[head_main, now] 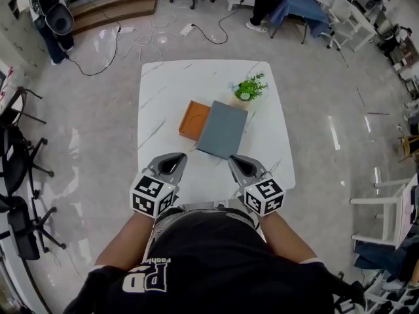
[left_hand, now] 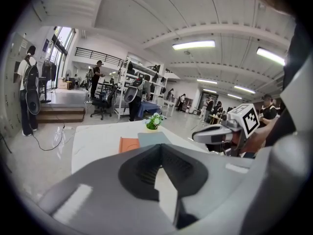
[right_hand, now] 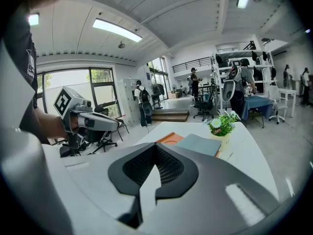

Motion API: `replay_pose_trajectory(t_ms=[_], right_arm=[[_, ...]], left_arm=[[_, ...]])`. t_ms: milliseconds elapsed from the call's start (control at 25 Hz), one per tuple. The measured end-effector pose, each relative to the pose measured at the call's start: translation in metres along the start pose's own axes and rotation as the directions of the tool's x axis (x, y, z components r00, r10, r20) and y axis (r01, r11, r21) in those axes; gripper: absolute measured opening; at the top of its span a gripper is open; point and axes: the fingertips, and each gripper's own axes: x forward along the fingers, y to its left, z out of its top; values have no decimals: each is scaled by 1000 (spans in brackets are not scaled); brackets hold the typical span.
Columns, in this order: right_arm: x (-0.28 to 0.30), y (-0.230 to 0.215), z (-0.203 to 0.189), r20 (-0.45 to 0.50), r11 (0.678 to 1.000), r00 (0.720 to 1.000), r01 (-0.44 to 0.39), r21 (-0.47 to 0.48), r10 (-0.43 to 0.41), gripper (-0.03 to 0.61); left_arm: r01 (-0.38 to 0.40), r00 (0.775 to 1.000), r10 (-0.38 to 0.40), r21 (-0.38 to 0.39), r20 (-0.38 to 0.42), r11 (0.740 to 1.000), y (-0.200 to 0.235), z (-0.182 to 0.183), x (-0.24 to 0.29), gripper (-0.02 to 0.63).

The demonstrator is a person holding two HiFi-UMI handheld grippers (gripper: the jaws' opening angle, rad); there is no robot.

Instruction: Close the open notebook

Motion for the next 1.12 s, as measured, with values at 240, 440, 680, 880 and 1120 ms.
replay_pose_trajectory(t_ms=[240,440,680,880,1120], right_arm=[[-1,-2,0,4,1000,1000,5,9,-5,0],[0,-1,0,7,1000,1000,5,9,-5,0],[1,-2,1,9,1000,1000,8,9,-8,0],[2,-1,0,6,1000,1000,7,7,-7,0],[3,-3,-2,5,1000,1000,8,10,-8,0]], left_arm=[[-2,1000,2,0,3,1000,1,3,0,58],[-3,1000,3,0,4,1000,1,3,0,58],[-3,1000,3,5,7,1000,2,6,1,58],[-2,1000,2,8,6,1000,2,6,1,58],[-2,1000,2,10,4,1000,3,5,3,58]])
